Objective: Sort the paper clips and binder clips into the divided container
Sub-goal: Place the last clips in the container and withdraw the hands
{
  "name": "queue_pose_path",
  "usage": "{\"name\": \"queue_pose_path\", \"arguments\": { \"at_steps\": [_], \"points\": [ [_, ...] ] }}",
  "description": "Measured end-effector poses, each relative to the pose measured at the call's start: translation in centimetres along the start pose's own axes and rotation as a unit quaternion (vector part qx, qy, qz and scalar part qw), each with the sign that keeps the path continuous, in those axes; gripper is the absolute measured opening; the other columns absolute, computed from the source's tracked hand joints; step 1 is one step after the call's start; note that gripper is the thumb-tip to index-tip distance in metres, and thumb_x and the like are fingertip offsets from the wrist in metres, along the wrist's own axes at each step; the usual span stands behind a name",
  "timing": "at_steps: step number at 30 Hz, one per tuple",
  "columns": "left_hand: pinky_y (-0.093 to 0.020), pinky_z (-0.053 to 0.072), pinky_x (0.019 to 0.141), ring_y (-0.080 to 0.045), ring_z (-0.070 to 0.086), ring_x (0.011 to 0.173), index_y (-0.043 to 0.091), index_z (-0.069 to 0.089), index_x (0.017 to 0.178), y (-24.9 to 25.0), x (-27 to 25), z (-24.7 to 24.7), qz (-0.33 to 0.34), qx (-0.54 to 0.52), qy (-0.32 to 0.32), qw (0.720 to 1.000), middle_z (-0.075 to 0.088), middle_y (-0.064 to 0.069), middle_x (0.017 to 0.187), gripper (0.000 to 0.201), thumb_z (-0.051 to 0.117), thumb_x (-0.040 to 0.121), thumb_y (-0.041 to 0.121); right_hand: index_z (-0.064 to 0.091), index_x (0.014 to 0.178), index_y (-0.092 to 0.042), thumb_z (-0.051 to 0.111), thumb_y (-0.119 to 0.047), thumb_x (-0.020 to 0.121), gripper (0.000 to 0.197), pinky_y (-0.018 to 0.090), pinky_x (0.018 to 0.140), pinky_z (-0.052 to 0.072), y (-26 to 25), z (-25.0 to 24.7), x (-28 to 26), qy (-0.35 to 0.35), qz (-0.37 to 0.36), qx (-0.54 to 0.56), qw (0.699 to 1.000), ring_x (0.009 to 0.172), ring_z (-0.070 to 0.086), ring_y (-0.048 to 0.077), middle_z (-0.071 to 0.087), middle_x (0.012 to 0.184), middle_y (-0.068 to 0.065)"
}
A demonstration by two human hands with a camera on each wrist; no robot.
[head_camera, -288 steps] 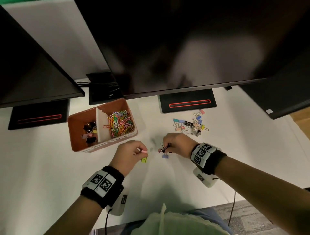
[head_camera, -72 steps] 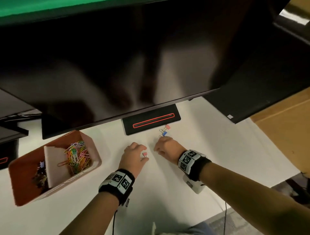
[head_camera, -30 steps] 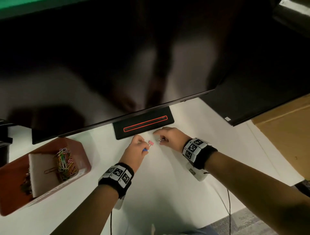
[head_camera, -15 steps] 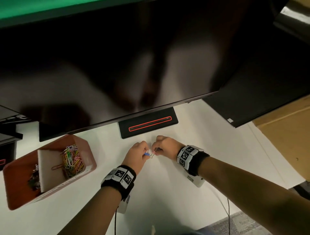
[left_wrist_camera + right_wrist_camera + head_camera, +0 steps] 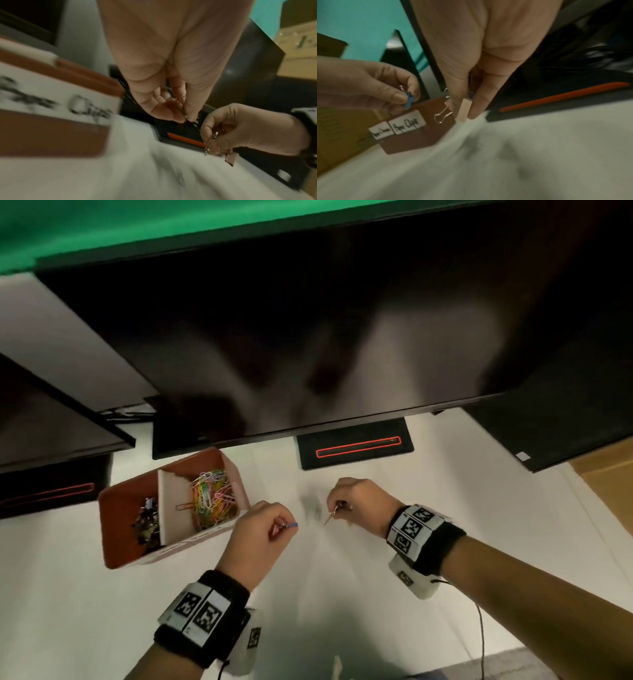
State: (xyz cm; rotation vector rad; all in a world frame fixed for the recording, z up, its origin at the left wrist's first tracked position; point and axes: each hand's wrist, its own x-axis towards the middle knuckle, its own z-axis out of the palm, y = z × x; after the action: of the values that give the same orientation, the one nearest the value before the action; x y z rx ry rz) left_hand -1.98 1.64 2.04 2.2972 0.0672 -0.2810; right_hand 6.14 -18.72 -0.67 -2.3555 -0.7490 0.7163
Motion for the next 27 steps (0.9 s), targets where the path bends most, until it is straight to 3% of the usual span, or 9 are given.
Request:
{"name": "queue_pose_path", "arguments": {
  "at_steps": [3, 8, 11, 14, 18, 20, 23, 27],
  "points": [
    [-0.022, 0.046, 0.064, -0.009, 0.06, 0.068, 0.024, 0.063, 0.075, -2.6, -2.4, -5.6, -0.073, -0.038, 0.071, 0.994, 0.066, 0.005, 0.078, 0.013, 0.072, 0.077, 0.015, 0.069, 0.09, -0.01, 0.064, -0.006, 0.081, 0.011, 0.023, 0.077, 0.045, -6.2, 0.7, 3.4, 0.008, -0.068, 0.023, 0.997, 0.077, 0.055, 0.017, 0.058, 0.09, 0.004],
    [-0.017, 0.042, 0.066, -0.007, 0.061, 0.073, 0.022, 0.064, 0.074, -6.7, -4.8, -13.7, -0.175, -0.005, 0.206, 0.963, 0.066, 0.009, 0.076, 0.009, 0.072, 0.075, 0.018, 0.067, 0.089, -0.011, 0.064, -0.005, 0.081, 0.01, 0.027, 0.087, 0.046, -17.2, 2.8, 9.2, 0.038, -0.15, 0.048, 0.987, 0.091, 0.056, 0.019, 0.061, 0.1, 0.008],
    [-0.027, 0.051, 0.073, -0.011, 0.063, 0.075, 0.021, 0.065, 0.084, -8.7, -4.7, -16.2, -0.203, -0.061, 0.195, 0.958, 0.067, 0.004, 0.083, 0.009, 0.066, 0.08, 0.013, 0.064, 0.093, -0.011, 0.064, -0.009, 0.082, 0.011, 0.036, 0.09, 0.048, -22.1, 4.6, 12.2, 0.044, -0.142, 0.066, 0.987, 0.095, 0.057, 0.022, 0.06, 0.104, 0.01],
    [-0.026, 0.043, 0.086, -0.015, 0.058, 0.093, 0.02, 0.062, 0.108, -9.8, -4.3, -18.1, -0.204, -0.023, 0.151, 0.967, 0.066, -0.003, 0.108, 0.024, 0.051, 0.089, 0.01, 0.057, 0.11, -0.013, 0.07, -0.017, 0.079, 0.034, 0.039, 0.092, 0.048, -24.7, 6.1, 14.2, 0.012, -0.1, 0.067, 0.993, 0.102, 0.058, 0.027, 0.06, 0.11, 0.012],
    [-0.028, 0.031, 0.099, -0.02, 0.043, 0.123, 0.021, 0.044, 0.132, -11.0, -4.9, -19.6, -0.164, 0.055, 0.189, 0.966, 0.047, -0.005, 0.136, 0.04, 0.05, 0.092, 0.026, 0.049, 0.121, -0.021, 0.066, -0.024, 0.083, 0.042, 0.035, 0.094, 0.05, -23.8, 6.3, 13.9, 0.011, -0.092, 0.058, 0.994, 0.106, 0.058, 0.019, 0.06, 0.119, 0.005],
    [-0.035, 0.029, 0.106, -0.022, 0.034, 0.132, 0.024, 0.035, 0.138, -12.2, -5.7, -19.2, -0.172, 0.04, 0.22, 0.959, 0.033, -0.007, 0.145, 0.053, 0.051, 0.09, 0.038, 0.051, 0.12, -0.025, 0.064, -0.025, 0.085, 0.038, 0.029, 0.09, 0.05, -21.6, 5.5, 12.5, 0.036, -0.099, 0.052, 0.993, 0.098, 0.058, 0.011, 0.056, 0.123, -0.001],
    [-0.049, 0.024, 0.111, -0.027, 0.018, 0.14, 0.032, 0.019, 0.142, -14.9, -7.5, -17.3, -0.219, 0.015, 0.238, 0.946, 0.015, -0.007, 0.153, 0.074, 0.054, 0.081, 0.055, 0.054, 0.116, -0.027, 0.063, -0.029, 0.085, 0.033, 0.025, 0.078, 0.05, -16.2, 4.1, 9.9, 0.082, -0.06, 0.0, 0.995, 0.075, 0.047, 0.0, 0.054, 0.113, -0.006],
    [-0.052, 0.012, 0.114, -0.028, 0.004, 0.143, 0.031, 0.008, 0.145, -18.7, -9.6, -13.4, -0.319, 0.004, 0.199, 0.927, 0.005, -0.01, 0.155, 0.095, 0.054, 0.072, 0.07, 0.057, 0.116, -0.024, 0.059, -0.027, 0.088, 0.029, 0.035, 0.088, 0.05, -8.3, 3.3, 6.5, 0.078, 0.041, -0.075, 0.993, 0.091, 0.052, 0.01, 0.054, 0.112, 0.001]
  ]
}}
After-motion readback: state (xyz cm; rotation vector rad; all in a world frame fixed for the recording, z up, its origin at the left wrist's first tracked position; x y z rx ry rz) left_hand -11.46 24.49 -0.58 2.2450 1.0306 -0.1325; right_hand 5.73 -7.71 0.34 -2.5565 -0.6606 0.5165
